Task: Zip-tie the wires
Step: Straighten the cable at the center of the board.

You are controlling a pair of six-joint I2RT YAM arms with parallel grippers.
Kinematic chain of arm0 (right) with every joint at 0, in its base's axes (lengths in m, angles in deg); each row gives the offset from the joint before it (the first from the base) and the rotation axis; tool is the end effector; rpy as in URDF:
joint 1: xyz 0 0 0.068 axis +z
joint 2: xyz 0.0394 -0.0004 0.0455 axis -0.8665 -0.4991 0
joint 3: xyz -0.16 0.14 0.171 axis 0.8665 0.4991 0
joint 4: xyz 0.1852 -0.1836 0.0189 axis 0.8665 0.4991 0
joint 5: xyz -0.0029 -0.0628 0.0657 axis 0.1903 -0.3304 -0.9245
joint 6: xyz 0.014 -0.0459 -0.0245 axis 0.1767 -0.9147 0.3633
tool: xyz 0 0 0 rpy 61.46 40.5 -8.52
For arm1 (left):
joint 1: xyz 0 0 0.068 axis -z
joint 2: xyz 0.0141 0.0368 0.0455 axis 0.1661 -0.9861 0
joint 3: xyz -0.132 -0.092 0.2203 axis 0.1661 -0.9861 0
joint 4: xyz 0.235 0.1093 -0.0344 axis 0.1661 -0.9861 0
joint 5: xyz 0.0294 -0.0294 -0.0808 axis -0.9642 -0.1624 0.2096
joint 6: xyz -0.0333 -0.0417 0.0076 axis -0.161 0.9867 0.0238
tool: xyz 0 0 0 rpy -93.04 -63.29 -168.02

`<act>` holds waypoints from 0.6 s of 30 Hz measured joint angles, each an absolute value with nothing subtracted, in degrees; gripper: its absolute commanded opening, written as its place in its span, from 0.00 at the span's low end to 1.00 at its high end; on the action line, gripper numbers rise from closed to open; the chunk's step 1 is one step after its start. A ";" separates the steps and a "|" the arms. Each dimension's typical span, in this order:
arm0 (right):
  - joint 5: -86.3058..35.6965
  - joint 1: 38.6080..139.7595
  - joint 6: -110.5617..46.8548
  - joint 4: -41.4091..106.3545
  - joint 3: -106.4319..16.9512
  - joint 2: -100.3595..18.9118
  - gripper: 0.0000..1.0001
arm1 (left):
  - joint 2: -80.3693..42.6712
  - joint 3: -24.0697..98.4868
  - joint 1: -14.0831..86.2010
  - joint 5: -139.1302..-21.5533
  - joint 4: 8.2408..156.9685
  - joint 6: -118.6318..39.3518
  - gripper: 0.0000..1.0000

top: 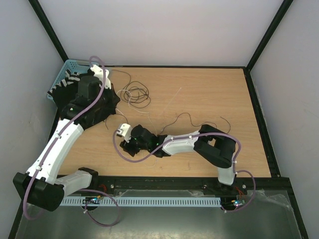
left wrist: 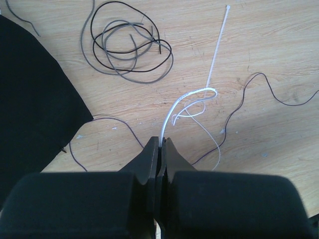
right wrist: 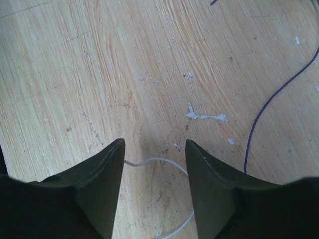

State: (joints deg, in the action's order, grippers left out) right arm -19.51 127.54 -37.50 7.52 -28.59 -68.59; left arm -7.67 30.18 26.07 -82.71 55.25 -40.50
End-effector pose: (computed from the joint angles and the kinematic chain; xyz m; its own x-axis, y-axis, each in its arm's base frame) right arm 0.1557 0.3791 0.1696 -0.1816 -0.3846 -0.9050 -0.9309 0.3638 0.0322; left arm 0.2377 -0.0742 0.3701 -0.4575 -0.0574 -0.8873 0.2923 0.9327 -0.2110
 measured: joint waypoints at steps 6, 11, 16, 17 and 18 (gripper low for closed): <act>-18.79 127.56 -37.59 8.79 -28.81 -68.68 0.00 | -6.99 29.83 23.78 -80.42 55.25 -40.52 0.00; -16.43 126.80 -36.76 13.83 -26.14 -61.68 0.00 | -6.55 29.83 21.92 -78.14 55.22 -40.52 0.00; -14.16 119.91 -35.66 21.31 -20.87 -43.04 0.00 | -5.99 29.44 21.09 -76.02 55.25 -40.56 0.00; -13.19 117.14 -35.60 22.64 -20.13 -38.62 0.00 | -5.90 29.09 21.09 -75.59 55.25 -40.56 0.00; -12.32 114.27 -35.60 23.87 -19.54 -34.65 0.00 | -5.86 28.65 21.09 -75.17 55.22 -40.56 0.00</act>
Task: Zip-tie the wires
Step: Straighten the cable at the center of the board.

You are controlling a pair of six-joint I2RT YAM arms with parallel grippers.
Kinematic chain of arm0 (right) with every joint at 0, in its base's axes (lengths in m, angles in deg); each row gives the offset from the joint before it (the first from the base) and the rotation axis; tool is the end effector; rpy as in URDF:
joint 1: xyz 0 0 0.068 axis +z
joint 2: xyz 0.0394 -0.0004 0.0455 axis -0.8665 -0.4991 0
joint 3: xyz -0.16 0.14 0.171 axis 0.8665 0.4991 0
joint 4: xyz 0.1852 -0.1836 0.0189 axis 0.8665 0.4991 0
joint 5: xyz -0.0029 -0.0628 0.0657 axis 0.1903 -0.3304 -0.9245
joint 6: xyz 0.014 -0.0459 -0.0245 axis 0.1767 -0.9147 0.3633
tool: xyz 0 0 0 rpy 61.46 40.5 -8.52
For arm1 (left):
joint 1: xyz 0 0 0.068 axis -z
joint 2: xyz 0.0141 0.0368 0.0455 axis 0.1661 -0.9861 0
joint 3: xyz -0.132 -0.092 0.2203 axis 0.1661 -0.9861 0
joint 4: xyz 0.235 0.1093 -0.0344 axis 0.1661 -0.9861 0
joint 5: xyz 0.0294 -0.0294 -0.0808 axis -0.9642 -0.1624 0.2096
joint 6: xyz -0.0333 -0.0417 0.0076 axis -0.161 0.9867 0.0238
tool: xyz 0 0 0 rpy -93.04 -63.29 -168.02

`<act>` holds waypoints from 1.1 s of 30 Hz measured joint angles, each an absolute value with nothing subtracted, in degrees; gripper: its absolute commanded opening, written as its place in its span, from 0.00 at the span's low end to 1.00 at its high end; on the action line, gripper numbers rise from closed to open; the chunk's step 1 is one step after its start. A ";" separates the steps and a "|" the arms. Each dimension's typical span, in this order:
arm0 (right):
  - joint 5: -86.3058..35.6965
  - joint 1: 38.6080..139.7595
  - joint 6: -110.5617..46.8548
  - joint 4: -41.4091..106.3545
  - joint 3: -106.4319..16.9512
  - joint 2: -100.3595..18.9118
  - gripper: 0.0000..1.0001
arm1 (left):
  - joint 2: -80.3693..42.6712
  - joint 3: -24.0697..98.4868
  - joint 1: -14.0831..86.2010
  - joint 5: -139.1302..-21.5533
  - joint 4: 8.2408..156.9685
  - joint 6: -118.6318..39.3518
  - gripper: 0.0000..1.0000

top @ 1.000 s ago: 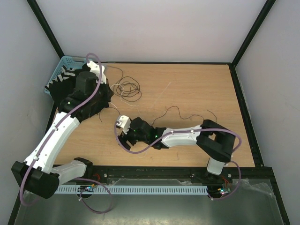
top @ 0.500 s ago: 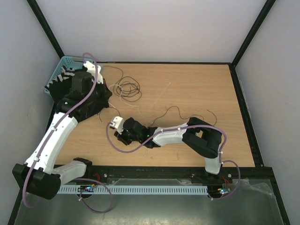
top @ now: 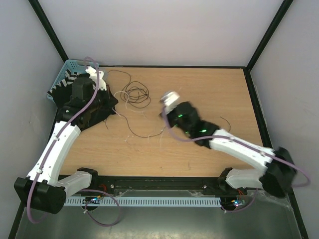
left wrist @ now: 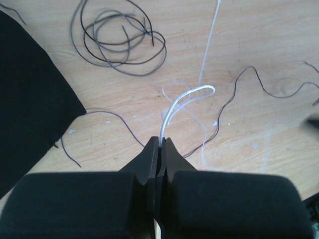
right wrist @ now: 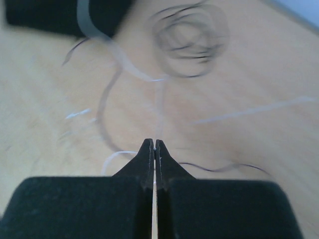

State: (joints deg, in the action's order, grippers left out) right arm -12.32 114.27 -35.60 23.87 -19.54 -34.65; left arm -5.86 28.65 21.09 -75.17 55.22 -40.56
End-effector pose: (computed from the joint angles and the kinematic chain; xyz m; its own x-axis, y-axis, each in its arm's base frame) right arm 0.1806 0.2451 0.2901 -0.2070 -0.1959 -0.9585 -0.7454 0.6661 0.0249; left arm 0.2342 -0.0561 0.3683 -0.4674 -0.0883 -0.8796 0.3212 0.9100 -0.2620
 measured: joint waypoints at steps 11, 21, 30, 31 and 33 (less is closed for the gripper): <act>-3.64 76.99 -35.01 37.83 -22.36 -16.09 0.00 | -5.79 20.26 21.11 -74.39 52.27 -39.82 0.00; -2.33 54.98 -31.55 39.30 -22.58 -24.20 0.00 | -7.65 17.88 21.02 -81.51 51.51 -37.85 0.00; -0.45 48.00 -31.05 37.00 -20.13 -30.93 0.00 | -16.89 15.89 20.87 -87.17 52.53 -34.79 0.00; -0.41 47.63 -30.92 36.48 -19.89 -31.39 0.00 | -17.72 15.43 20.87 -87.41 52.95 -34.47 0.00; -0.54 47.39 -30.33 35.10 -18.95 -32.13 0.00 | -19.25 14.56 20.89 -87.96 53.52 -33.99 0.00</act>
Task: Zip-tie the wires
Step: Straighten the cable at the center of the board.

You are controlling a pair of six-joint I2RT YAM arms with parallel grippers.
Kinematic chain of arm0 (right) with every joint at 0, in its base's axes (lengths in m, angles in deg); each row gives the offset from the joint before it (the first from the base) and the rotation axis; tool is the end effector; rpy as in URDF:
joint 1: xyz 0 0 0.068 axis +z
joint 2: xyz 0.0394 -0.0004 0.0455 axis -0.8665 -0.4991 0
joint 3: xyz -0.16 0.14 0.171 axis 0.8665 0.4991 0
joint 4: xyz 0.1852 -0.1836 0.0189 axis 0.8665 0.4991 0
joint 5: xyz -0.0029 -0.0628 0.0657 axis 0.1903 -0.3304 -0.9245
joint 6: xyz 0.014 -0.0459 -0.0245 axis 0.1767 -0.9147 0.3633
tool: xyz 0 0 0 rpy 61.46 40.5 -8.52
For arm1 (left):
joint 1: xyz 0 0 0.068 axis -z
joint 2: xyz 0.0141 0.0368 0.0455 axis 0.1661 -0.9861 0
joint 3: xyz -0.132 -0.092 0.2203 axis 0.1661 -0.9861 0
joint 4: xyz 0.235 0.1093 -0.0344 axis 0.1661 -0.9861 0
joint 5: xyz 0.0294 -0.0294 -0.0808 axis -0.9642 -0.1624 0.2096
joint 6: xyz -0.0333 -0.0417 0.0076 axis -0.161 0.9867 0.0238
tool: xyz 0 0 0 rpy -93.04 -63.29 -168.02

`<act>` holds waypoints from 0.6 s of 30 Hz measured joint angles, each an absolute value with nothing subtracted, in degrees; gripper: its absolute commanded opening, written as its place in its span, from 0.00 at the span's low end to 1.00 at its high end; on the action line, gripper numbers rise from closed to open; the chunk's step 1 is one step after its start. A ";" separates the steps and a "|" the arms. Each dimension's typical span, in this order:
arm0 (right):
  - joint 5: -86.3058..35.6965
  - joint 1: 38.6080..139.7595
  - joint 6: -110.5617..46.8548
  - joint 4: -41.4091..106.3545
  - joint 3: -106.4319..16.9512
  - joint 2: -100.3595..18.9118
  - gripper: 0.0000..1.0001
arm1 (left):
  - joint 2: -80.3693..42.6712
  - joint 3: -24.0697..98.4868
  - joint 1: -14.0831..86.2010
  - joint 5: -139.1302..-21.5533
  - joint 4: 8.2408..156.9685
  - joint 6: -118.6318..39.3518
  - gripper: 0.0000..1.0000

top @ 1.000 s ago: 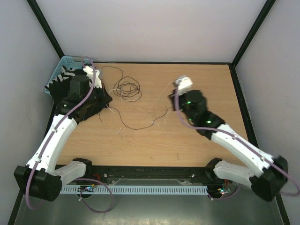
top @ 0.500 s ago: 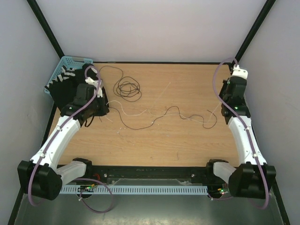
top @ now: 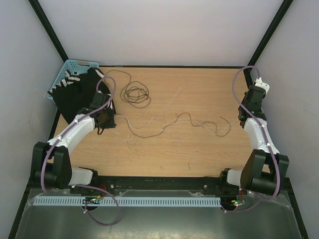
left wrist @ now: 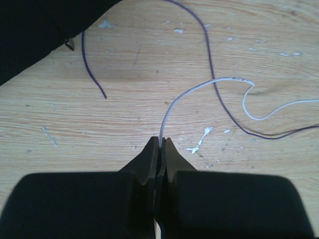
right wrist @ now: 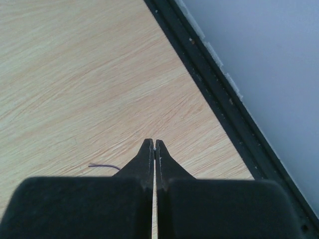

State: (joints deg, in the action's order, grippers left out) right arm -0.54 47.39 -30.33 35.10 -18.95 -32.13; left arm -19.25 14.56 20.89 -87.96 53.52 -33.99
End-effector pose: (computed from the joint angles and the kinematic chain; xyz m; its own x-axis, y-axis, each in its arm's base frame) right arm 0.2778 -0.0730 0.2793 -0.3532 0.2215 -0.9089 0.5249 0.8512 0.0035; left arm 0.2618 -0.0528 0.2269 -0.8107 -0.1396 -0.5685 -0.0389 0.9818 -0.1857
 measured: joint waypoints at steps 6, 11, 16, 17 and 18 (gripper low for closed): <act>-3.14 47.39 -28.10 32.19 -15.26 -35.91 0.00 | -21.99 12.63 20.87 -91.35 54.85 -33.15 0.00; -4.06 47.39 -26.94 31.21 -14.99 -40.00 0.08 | -24.52 12.63 20.85 -93.42 56.05 -33.09 0.02; -5.22 47.39 -26.05 30.23 -14.99 -42.30 0.26 | -28.76 12.57 20.83 -93.82 57.19 -32.83 0.10; -5.48 47.39 -25.91 30.18 -14.99 -42.54 0.29 | -29.18 12.48 20.78 -93.84 57.41 -32.72 0.15; -5.83 47.39 -25.83 30.14 -14.99 -42.71 0.32 | -29.42 12.41 20.76 -93.86 57.67 -32.67 0.19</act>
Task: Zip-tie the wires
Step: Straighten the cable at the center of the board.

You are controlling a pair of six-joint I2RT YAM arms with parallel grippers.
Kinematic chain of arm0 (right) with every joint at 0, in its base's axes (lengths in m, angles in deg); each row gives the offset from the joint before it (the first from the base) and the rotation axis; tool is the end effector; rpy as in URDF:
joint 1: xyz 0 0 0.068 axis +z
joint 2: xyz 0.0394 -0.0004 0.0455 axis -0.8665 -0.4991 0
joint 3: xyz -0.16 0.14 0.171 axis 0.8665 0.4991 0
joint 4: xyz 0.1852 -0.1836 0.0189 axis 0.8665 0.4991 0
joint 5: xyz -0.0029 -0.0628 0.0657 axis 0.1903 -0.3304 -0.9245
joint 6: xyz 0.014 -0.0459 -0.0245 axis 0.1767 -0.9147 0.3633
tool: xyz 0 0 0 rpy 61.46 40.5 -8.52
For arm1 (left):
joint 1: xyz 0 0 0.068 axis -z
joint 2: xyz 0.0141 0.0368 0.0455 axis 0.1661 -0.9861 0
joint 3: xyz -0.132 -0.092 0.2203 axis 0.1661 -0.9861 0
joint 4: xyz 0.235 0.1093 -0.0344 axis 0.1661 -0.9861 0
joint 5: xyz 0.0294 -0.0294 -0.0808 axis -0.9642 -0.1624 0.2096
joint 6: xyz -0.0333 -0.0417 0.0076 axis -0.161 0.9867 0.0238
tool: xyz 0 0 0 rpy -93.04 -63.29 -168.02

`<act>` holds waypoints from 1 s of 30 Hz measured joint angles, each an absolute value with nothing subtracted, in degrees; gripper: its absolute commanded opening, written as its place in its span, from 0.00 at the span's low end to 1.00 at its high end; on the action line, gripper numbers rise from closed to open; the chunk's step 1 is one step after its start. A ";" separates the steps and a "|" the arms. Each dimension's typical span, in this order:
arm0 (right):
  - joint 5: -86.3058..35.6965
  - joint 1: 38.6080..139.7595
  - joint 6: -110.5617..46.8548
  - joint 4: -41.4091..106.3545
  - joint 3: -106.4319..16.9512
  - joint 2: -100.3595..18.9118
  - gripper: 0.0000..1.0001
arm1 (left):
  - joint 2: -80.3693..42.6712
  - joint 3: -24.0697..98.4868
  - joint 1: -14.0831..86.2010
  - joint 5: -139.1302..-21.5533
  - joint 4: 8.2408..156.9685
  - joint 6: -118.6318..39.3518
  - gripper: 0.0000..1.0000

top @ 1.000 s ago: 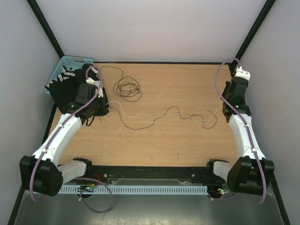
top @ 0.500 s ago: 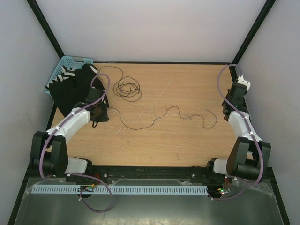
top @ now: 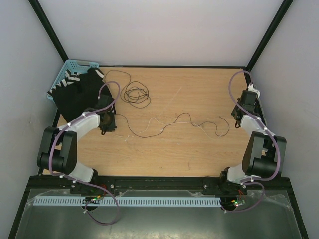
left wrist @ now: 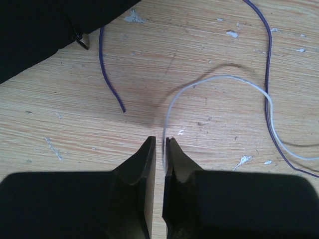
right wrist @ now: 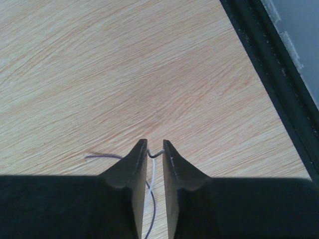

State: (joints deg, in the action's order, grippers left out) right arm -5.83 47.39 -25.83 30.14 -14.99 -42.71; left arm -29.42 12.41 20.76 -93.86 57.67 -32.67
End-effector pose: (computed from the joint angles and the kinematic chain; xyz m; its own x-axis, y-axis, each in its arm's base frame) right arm 0.2993 -0.0746 0.2123 -0.4677 0.3281 -0.8207 0.4940 0.8670 0.0651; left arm 0.2780 -0.0517 0.1748 -0.8647 -0.1517 -0.4788 -0.1315 0.9884 -0.0758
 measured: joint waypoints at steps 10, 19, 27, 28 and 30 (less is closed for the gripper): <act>-9.94 47.37 -25.76 30.07 -14.99 -43.08 0.75 | -29.83 12.28 20.72 -94.06 59.03 -31.82 0.39; -20.21 47.37 -25.59 31.25 -15.91 -39.02 0.96 | -27.82 12.22 20.11 -93.27 58.92 -31.60 0.76; -29.32 52.02 -24.25 29.99 -17.49 -34.40 0.98 | -18.49 12.37 17.85 -90.95 58.31 -31.45 0.99; -30.02 53.88 -23.77 29.55 -17.46 -34.38 0.98 | -17.31 12.55 17.61 -90.58 58.06 -31.43 0.99; -31.29 57.66 -22.64 28.17 -17.46 -34.60 0.98 | -14.51 13.03 17.31 -89.51 57.78 -31.45 0.99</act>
